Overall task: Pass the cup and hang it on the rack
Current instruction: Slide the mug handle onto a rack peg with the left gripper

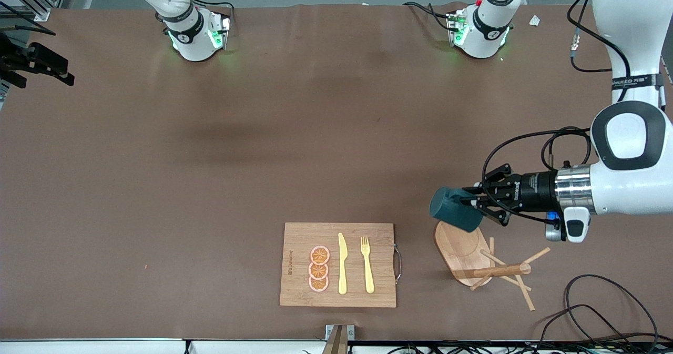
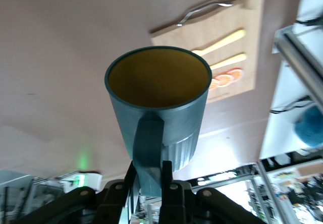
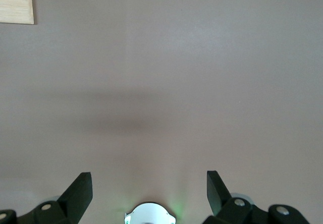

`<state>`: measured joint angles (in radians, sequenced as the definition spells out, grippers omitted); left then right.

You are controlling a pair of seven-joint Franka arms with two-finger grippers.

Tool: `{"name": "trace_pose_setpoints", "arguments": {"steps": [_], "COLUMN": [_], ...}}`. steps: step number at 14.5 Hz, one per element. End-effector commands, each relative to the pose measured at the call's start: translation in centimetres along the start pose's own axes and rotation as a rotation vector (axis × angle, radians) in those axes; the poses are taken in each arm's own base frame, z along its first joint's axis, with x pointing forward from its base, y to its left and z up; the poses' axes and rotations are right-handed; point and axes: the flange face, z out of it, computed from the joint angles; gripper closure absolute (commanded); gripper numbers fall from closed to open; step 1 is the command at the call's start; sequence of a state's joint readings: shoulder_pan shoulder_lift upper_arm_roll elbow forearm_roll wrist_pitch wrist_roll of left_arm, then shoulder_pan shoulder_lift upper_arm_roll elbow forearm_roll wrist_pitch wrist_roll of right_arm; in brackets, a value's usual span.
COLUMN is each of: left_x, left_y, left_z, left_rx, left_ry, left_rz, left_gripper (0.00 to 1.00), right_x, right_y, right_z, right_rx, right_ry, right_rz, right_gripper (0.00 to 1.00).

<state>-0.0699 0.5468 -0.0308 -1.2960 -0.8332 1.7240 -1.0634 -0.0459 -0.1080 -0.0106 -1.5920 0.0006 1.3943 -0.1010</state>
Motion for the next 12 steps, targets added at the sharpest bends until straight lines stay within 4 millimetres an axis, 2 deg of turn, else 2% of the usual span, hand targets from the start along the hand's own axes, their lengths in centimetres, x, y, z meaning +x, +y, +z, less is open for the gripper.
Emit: {"name": "trace_pose_setpoints", "arguments": {"steps": [1,3,7,12], "left_x": [-0.4,0.8,2.7,3.1], "left_y": [1.1,1.0,1.4,1.8], "left_z": [-1.2,-2.5,-2.4,-2.0], "left_rx": [-0.059,-0.094,-0.149,-0.185], "left_ry": [-0.032,-0.038,-0.040,-0.034], "left_rz": [0.036,0.067,0.096,0.086], "left_gripper": [1.00,1.00,1.00,1.00], "right_x": [-0.8,-0.8,-0.8,-0.8], "right_y": [0.0,0.0,0.0,0.2], "right_z": [-0.2,-0.1,-0.1,-0.1], "right_rx": [0.017,0.017,0.017,0.017], "right_ry": [0.007,0.004,0.004,0.004], "right_rz": [0.012,0.014,0.012,0.015], "right_gripper": [0.00,0.00,0.00,0.00]}}
